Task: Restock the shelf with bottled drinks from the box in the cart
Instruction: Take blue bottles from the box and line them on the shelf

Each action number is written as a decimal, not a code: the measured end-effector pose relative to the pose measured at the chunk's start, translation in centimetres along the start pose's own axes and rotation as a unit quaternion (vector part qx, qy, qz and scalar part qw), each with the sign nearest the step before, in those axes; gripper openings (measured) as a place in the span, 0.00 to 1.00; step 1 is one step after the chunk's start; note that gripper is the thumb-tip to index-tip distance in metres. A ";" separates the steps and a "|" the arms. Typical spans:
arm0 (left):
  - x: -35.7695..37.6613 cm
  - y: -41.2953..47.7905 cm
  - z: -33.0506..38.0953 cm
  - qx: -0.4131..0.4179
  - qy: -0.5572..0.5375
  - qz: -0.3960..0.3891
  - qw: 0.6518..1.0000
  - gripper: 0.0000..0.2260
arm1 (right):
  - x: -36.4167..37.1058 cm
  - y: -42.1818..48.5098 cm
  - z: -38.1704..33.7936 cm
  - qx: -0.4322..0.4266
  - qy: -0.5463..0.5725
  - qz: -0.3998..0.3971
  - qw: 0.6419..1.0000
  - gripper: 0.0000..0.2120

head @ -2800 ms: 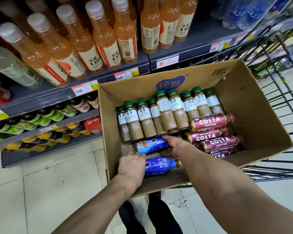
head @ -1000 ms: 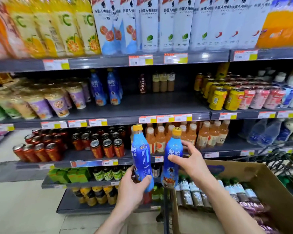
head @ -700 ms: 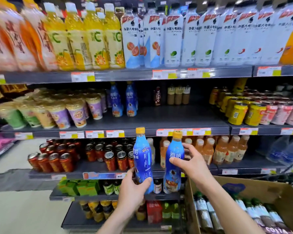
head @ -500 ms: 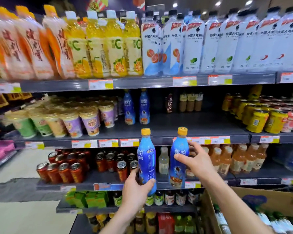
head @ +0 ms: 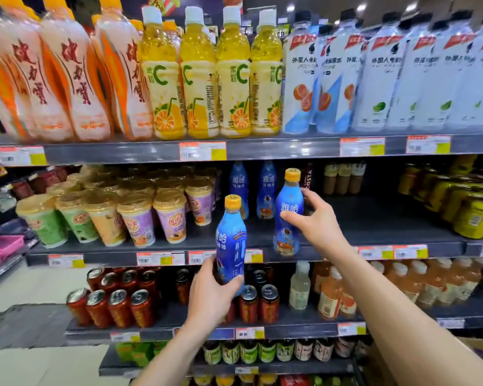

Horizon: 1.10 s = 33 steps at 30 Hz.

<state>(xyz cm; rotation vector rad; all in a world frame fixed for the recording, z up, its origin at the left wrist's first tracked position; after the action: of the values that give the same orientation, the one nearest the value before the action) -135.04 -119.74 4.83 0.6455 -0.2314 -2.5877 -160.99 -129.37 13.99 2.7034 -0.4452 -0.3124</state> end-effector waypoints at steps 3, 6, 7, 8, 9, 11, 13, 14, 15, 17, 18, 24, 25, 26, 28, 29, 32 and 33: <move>0.1 2.7 0.9 0.012 0.006 0.022 1.000 0.23 | 1.7 2.9 0.9 0.002 -0.006 -0.001 1.000 0.42; 0.8 5.0 1.3 0.014 0.008 0.024 1.000 0.25 | 3.2 5.1 2.1 0.007 0.003 -0.004 1.000 0.42; 1.0 5.8 1.4 0.018 0.008 0.026 0.999 0.26 | 3.6 5.9 2.7 0.012 0.006 -0.005 1.000 0.43; 1.3 6.4 1.5 0.022 0.009 0.029 0.999 0.26 | 4.1 6.5 3.3 0.019 0.005 -0.005 1.000 0.44; 1.5 7.0 1.6 0.025 0.012 0.036 0.999 0.25 | 4.5 6.9 4.0 0.026 0.000 -0.004 1.000 0.45; 2.0 7.8 1.7 0.031 0.021 0.047 0.998 0.23 | 5.2 7.4 4.9 0.032 -0.011 -0.002 0.999 0.44; 2.7 8.4 1.5 0.032 0.021 0.050 0.998 0.23 | 5.6 7.6 5.7 0.033 -0.015 0.004 0.999 0.40; 3.0 8.8 1.4 0.030 0.020 0.051 0.998 0.23 | 5.7 7.7 5.8 0.034 -0.016 0.005 0.999 0.38; 3.3 9.0 1.4 0.027 0.022 0.054 0.998 0.24 | 5.9 7.5 5.9 0.038 -0.020 0.001 0.999 0.36; 3.8 9.6 1.4 0.028 0.031 0.063 0.997 0.23 | 6.0 6.9 6.5 0.042 -0.064 -0.013 0.997 0.35; 3.9 9.8 1.6 0.032 0.033 0.068 0.997 0.23 | 6.1 6.4 7.1 0.042 -0.113 -0.021 0.992 0.34; 5.1 11.3 1.8 0.035 0.024 0.061 0.997 0.19 | 6.8 4.7 10.2 0.040 -0.289 -0.055 0.955 0.28; 5.3 11.5 1.8 0.033 0.026 0.061 0.997 0.19 | 7.0 5.0 10.2 0.039 -0.290 -0.056 0.955 0.27; 5.5 11.7 1.8 0.033 0.029 0.063 0.997 0.19 | 7.2 5.3 10.2 0.040 -0.289 -0.058 0.955 0.26; 5.9 12.3 1.8 0.030 0.038 0.063 0.997 0.20 | 7.6 5.9 10.4 0.044 -0.287 -0.063 0.955 0.26; 6.1 12.6 1.7 0.027 0.044 0.062 0.997 0.20 | 7.8 6.0 10.5 0.044 -0.286 -0.064 0.955 0.25; 6.7 13.1 1.3 0.024 0.059 0.054 0.997 0.20 | 8.1 6.3 10.9 0.043 -0.280 -0.066 0.957 0.25; 6.9 13.2 1.2 0.024 0.060 0.052 0.997 0.20 | 8.1 6.3 11.1 0.042 -0.277 -0.067 0.958 0.24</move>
<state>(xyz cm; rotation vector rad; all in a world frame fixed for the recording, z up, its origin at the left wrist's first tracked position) -135.81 -134.54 6.66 0.7817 -0.2809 -2.4405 -158.25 -141.41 5.28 2.7033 -0.4304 -1.1262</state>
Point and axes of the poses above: each hand's wrist, its own y-axis towards the middle knuckle, its own x-axis out of the palm, z = x × y, the point moved 5 cm from there along y, towards the middle knuckle, and after that the axes turned 10 degrees about z, right-handed, at the moved point
